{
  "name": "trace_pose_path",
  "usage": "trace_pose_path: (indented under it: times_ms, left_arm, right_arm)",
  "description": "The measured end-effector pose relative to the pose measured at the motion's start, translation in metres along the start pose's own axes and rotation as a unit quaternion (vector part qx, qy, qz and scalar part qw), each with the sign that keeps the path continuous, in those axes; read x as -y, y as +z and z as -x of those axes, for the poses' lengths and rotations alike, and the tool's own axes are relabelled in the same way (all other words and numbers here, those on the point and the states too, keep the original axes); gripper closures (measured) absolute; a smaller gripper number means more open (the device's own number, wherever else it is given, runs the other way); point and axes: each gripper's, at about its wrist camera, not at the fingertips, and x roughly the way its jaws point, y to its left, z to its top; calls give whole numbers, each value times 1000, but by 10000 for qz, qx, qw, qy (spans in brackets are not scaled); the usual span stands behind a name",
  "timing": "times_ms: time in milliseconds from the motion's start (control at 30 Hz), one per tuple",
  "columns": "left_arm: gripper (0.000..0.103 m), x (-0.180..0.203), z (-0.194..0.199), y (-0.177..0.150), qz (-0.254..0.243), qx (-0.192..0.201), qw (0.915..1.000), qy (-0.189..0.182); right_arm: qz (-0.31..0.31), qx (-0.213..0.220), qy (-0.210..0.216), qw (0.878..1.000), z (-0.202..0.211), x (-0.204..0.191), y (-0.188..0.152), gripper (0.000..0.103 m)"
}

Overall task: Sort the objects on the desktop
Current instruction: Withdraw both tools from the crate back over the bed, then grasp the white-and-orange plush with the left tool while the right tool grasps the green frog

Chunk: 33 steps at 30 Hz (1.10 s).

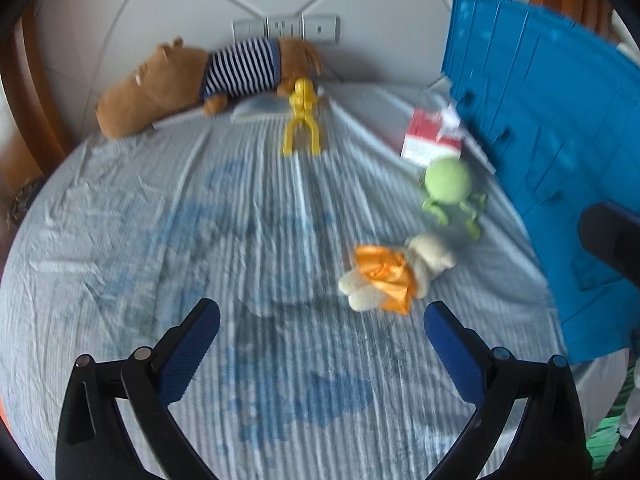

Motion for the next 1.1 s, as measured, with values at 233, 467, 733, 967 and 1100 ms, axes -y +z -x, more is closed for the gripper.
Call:
trace_pose_path:
  times_ms: [233, 467, 733, 967, 1100]
  left_arm:
    - [1, 33, -44, 5, -350, -46, 9992, -169]
    - [28, 56, -96, 20, -893, -336, 9927, -744]
    - [47, 21, -124, 64, -740, -209, 9947, -689]
    - [47, 6, -139, 82, -696, -183, 9945, -756]
    - [47, 7, -147, 91, -684, -158, 9944, -796]
  right_arm:
    - [-94, -402, 92, 9991, -57, 20, -5, 2]
    - [-336, -539, -71, 9980, -89, 37, 1, 16]
    - [-667, -630, -311, 9953, -130, 55, 5, 24]
    - [-926, -567, -716, 9915, -176, 69, 26, 24]
    - [-1017, -607, -873, 9891, -195, 72, 28, 16]
